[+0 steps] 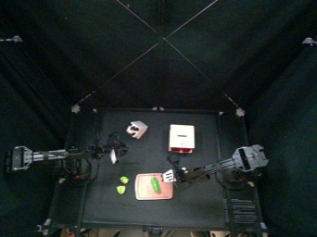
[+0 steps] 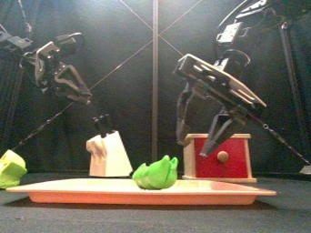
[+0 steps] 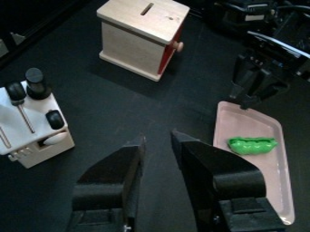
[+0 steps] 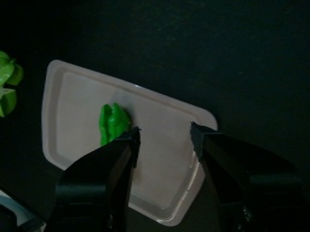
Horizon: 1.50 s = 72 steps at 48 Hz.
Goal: Grab drawer handle
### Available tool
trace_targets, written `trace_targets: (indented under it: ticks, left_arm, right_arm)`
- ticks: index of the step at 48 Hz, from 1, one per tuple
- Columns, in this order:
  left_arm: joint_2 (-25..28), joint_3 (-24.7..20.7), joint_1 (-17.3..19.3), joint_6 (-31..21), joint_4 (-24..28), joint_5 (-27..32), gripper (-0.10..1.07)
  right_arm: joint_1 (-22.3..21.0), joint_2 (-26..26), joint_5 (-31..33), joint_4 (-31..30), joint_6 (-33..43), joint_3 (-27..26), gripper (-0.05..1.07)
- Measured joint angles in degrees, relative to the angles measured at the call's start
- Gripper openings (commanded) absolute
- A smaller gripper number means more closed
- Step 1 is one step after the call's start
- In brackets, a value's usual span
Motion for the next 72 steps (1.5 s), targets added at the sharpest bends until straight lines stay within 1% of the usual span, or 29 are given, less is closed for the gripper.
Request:
trace_targets:
  ticks: [8,16,25,31,35,46,51,58,65,72]
  left_arm:
    - [0.00,-0.97,0.09,0.00,-1.93,-0.09,0.68]
    - [0.88,-3.69,0.26,0.00,-2.55,-1.49,0.68]
    - [2.99,-8.53,1.85,0.00,-2.64,-2.20,0.68]
    - [5.01,-11.78,3.43,0.09,-2.99,-2.20,0.68]
    - [7.21,-14.06,4.48,0.00,-3.43,-2.55,0.68]
    - [17.93,-23.03,7.21,0.18,-4.31,-6.77,0.68]
    - [24.35,-27.95,8.70,0.18,-4.39,-9.32,0.68]
    - [33.57,-34.28,10.37,0.09,-4.48,-11.34,0.68]
    - [42.10,-39.73,10.99,0.26,-4.48,-12.48,0.68]
    - [48.16,-44.74,10.90,0.26,-4.48,-13.18,0.68]
  right_arm:
    - [-0.09,-2.81,2.20,-3.60,0.26,2.90,0.83]
    - [-0.53,-7.29,5.54,-5.36,1.41,5.71,0.83]
    - [-1.32,-11.16,11.78,-5.98,1.49,7.21,0.83]
    - [-1.49,-12.30,16.61,-6.15,1.49,7.82,0.83]
    - [-1.85,-12.48,18.54,-6.59,1.49,8.26,0.83]
    - [-3.52,-12.48,19.07,-8.35,1.49,9.76,0.83]
    - [-4.13,-12.48,19.16,-9.14,1.41,10.20,0.83]
    - [-4.75,-12.48,19.16,-10.46,1.49,10.55,0.83]
    - [-5.27,-12.48,19.16,-10.90,1.41,10.63,0.83]
    - [-5.54,-12.48,19.16,-11.34,1.49,10.72,0.83]
